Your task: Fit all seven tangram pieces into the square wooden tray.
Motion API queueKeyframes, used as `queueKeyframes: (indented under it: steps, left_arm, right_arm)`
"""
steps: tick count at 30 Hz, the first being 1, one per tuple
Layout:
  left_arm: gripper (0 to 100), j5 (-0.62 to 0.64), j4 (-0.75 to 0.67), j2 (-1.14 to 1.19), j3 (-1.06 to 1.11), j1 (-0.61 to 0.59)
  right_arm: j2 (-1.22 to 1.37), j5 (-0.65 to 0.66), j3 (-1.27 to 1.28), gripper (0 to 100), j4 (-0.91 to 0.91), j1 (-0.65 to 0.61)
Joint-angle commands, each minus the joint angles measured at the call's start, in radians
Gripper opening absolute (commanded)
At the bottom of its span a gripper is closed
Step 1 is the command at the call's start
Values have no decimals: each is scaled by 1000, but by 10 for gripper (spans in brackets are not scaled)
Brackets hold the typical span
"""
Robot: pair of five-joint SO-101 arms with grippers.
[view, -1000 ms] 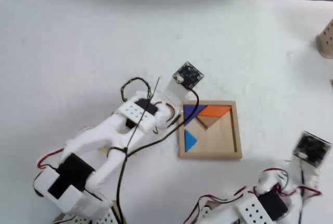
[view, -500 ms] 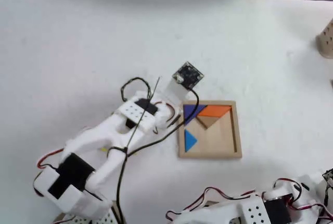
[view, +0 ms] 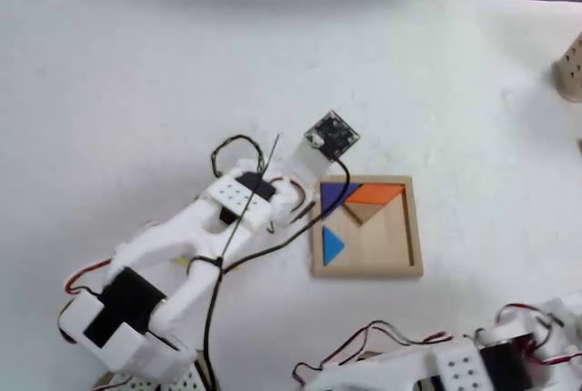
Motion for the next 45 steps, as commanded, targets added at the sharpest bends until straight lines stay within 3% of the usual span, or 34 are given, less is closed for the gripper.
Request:
queueKeyframes:
  steps: [1, 12, 18, 37, 45]
  left_arm:
    - [94, -11, -12, -15, -26, -15]
    - [94, -12, -12, -15, -26, -15]
    - [94, -12, -12, -13, -26, -15]
    - [94, -20, -12, -13, -26, -15]
    - [94, -20, -12, -13, -26, -15]
  right_arm:
    - [309, -6, -235, 69, -2, 4]
    - [1250, -8, -999, 69, 16, 59]
    - [1540, -8, -1304, 70, 117, 73]
    - [2465, -18, -2145, 67, 110, -38]
    - [2792, -100, -2555, 67, 119, -42]
